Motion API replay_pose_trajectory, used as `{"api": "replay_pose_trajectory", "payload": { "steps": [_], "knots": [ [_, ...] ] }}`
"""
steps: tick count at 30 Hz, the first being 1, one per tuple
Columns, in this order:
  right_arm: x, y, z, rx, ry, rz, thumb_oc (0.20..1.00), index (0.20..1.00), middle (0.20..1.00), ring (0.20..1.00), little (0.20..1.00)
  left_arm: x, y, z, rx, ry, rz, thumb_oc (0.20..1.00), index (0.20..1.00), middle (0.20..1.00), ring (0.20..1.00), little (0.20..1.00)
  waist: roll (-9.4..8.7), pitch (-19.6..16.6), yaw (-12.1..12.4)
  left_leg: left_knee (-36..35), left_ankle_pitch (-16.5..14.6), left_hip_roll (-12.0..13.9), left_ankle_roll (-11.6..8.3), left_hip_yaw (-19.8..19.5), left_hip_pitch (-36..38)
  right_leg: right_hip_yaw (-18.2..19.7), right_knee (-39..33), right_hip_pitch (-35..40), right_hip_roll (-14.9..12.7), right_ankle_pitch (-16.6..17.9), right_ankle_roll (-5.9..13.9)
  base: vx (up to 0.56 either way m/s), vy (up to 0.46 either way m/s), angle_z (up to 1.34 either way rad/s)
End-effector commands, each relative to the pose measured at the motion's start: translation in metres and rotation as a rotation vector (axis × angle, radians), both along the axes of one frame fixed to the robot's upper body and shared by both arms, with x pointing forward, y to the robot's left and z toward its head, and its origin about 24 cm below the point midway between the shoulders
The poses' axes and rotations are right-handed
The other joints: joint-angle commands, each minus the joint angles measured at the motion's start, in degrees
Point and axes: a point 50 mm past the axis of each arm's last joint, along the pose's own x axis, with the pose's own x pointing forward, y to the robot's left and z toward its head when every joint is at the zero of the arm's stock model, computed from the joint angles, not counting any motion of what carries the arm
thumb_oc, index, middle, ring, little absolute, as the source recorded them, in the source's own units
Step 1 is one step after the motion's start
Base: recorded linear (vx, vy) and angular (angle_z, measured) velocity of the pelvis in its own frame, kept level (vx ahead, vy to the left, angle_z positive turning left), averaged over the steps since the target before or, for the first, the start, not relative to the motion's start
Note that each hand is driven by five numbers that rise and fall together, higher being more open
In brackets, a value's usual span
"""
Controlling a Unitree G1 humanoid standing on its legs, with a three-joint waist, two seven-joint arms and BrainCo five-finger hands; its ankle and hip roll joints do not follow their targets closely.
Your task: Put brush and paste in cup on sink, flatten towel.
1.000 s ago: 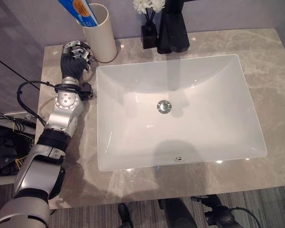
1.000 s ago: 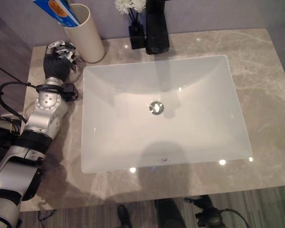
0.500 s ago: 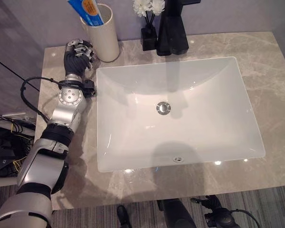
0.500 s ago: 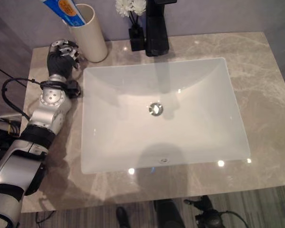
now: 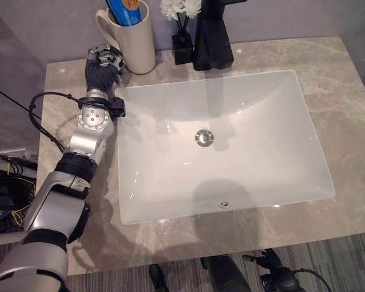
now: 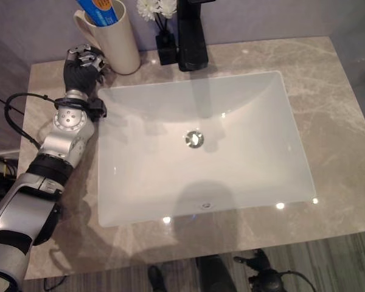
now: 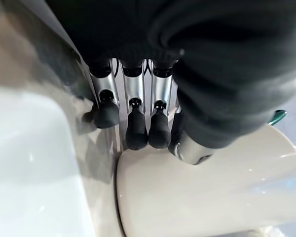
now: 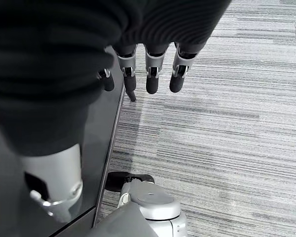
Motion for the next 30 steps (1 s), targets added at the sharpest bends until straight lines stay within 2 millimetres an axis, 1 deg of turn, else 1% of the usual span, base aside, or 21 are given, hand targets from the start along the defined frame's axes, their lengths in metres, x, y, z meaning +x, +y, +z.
{"api": "replay_pose_trajectory", "payload": {
  "steps": [1,3,6,7,8,13,14,17,19,20,23,27,28,29,30],
  "knots": [
    [0.012,-0.002,0.008,-0.012,-0.073,-0.003,1.000,1.000,1.000,1.000,1.000,0.005,-0.007,0.004,0.048,-0.004,-0.002,0.200,0.200,0.200,0.200,0.200,-0.03,4.80,-2.35,0.58,3.06,0.27,-0.79,-1.34,8.41,2.14,-0.50,-2.05,-2.03,3.51,6.85,0.00,0.000,0.00],
    [0.012,-0.002,0.008,-0.013,-0.070,-0.008,1.000,1.000,1.000,1.000,1.000,0.005,-0.011,0.003,0.054,-0.002,-0.011,0.200,0.200,0.200,0.200,0.200,-0.03,4.72,-2.30,0.58,2.94,0.22,-0.74,-1.40,8.42,2.08,-0.50,-2.03,-2.06,3.48,6.88,0.00,0.000,0.00],
    [0.013,-0.001,0.008,-0.014,-0.073,-0.005,1.000,1.000,1.000,1.000,1.000,0.005,-0.011,0.002,0.064,-0.003,0.000,0.200,0.200,0.200,0.200,0.200,-0.04,4.70,-2.20,0.58,2.80,0.22,-0.73,-1.44,8.59,1.92,-0.50,-1.89,-2.18,3.51,6.95,0.00,0.000,0.00],
    [0.012,-0.001,0.008,-0.017,-0.070,-0.006,1.000,1.000,1.000,1.000,1.000,0.005,-0.011,-0.002,0.054,0.005,0.010,0.200,0.200,0.200,0.200,0.200,-0.13,4.73,-2.07,0.58,2.66,0.21,-0.69,-1.54,8.83,1.87,-0.50,-1.65,-2.30,3.51,7.00,0.00,0.000,0.00],
    [0.012,-0.003,0.007,-0.030,-0.062,-0.005,1.000,1.000,1.000,1.000,1.000,0.003,-0.008,-0.010,0.030,0.017,0.028,0.200,0.200,0.200,0.200,0.200,-0.24,4.51,-1.83,0.58,2.43,0.20,-0.55,-1.69,9.24,1.68,-0.50,-1.20,-2.44,3.41,7.01,0.00,0.000,0.00],
    [0.010,-0.004,0.006,-0.040,-0.050,-0.007,1.000,1.000,1.000,1.000,1.000,0.001,-0.005,-0.020,-0.004,0.030,0.050,0.200,0.200,0.200,0.200,0.200,-0.49,4.24,-1.49,0.58,2.24,0.16,-0.41,-1.93,10.00,1.13,-0.50,-0.26,-2.74,3.40,7.06,0.00,0.000,0.00],
    [0.009,-0.005,0.006,-0.043,-0.046,-0.009,1.000,1.000,1.000,1.000,1.000,-0.002,-0.002,-0.025,-0.021,0.029,0.065,0.200,0.200,0.200,0.200,0.200,-0.88,3.95,-1.10,0.58,2.04,0.13,-0.31,-2.18,10.39,0.70,-0.50,0.41,-2.94,3.32,7.08,0.00,0.000,0.00],
    [0.007,-0.007,0.005,-0.048,-0.033,-0.014,1.000,1.000,1.000,1.000,1.000,-0.007,-0.002,-0.037,-0.045,0.033,0.065,0.200,0.200,0.200,0.200,0.200,-1.49,3.35,-0.57,0.58,1.77,0.07,-0.15,-2.83,11.18,-0.08,-0.50,1.79,-3.27,3.19,7.16,0.00,0.000,0.02],
    [0.005,-0.008,0.005,-0.048,-0.030,-0.018,1.000,1.000,1.000,1.000,1.000,-0.009,-0.002,-0.040,-0.052,0.032,0.068,0.200,0.200,0.200,0.200,0.200,-1.66,3.16,-0.41,0.58,1.55,0.04,-0.07,-3.14,11.52,-0.37,-0.50,2.37,-3.41,3.10,7.16,0.00,0.000,0.14],
    [0.002,-0.011,0.004,-0.050,-0.021,-0.041,1.000,1.000,1.000,1.000,1.000,-0.015,0.004,-0.056,-0.077,0.056,0.080,0.200,0.200,0.200,0.200,0.200,-1.97,2.67,0.14,0.58,1.05,-0.10,0.08,-3.77,12.53,-0.98,-0.50,4.05,-3.86,2.79,7.14,0.02,0.009,0.19],
    [-0.004,-0.015,0.002,-0.051,0.000,-0.065,1.000,1.000,1.000,1.000,1.000,-0.027,0.016,-0.074,-0.101,0.081,0.093,0.200,0.200,0.200,0.200,0.200,-2.08,1.59,0.79,0.58,0.72,-0.26,0.32,-4.49,14.25,-1.54,-0.50,6.51,-4.38,2.37,7.12,0.01,0.027,0.07],
    [-0.010,-0.020,-0.001,-0.066,0.045,-0.079,1.000,1.000,1.000,1.000,1.000,-0.051,0.024,-0.088,-0.138,0.050,0.057,0.200,0.200,0.200,0.200,0.200,-2.01,0.19,2.42,0.58,-0.11,-1.05,1.37,-5.91,16.68,-2.23,-0.50,9.78,-5.04,1.73,7.17,-0.02,0.045,0.14],
    [-0.010,-0.020,-0.001,-0.066,0.045,-0.078,1.000,1.000,1.000,1.000,1.000,-0.051,0.024,-0.088,-0.138,0.050,0.057,0.200,0.200,0.200,0.200,0.200,-2.01,0.21,2.40,0.58,-0.11,-1.04,1.37,-5.92,16.71,-2.23,-0.50,9.81,-5.04,1.72,7.17,-0.02,0.052,0.09],
    [-0.012,-0.021,-0.002,-0.068,0.058,-0.084,1.000,1.000,1.000,1.000,1.000,-0.060,0.027,-0.090,-0.126,0.033,0.046,0.200,0.200,0.200,0.200,0.200,-2.01,-0.18,3.03,0.58,-0.55,-1.32,1.75,-6.20,17.46,-2.39,-0.50,10.72,-5.12,1.59,7.31,-0.07,0.086,0.14],
    [-0.016,-0.024,-0.004,-0.075,0.083,-0.102,1.000,1.000,1.000,1.000,1.000,-0.078,0.033,-0.093,-0.113,0.014,0.017,0.200,0.200,0.200,0.200,0.200,-2.17,-0.87,4.16,0.58,-0.94,-1.75,2.39,-6.61,18.46,-2.63,-0.50,11.96,-5.51,1.72,7.55,-0.09,0.102,0.16]
  ]
}}
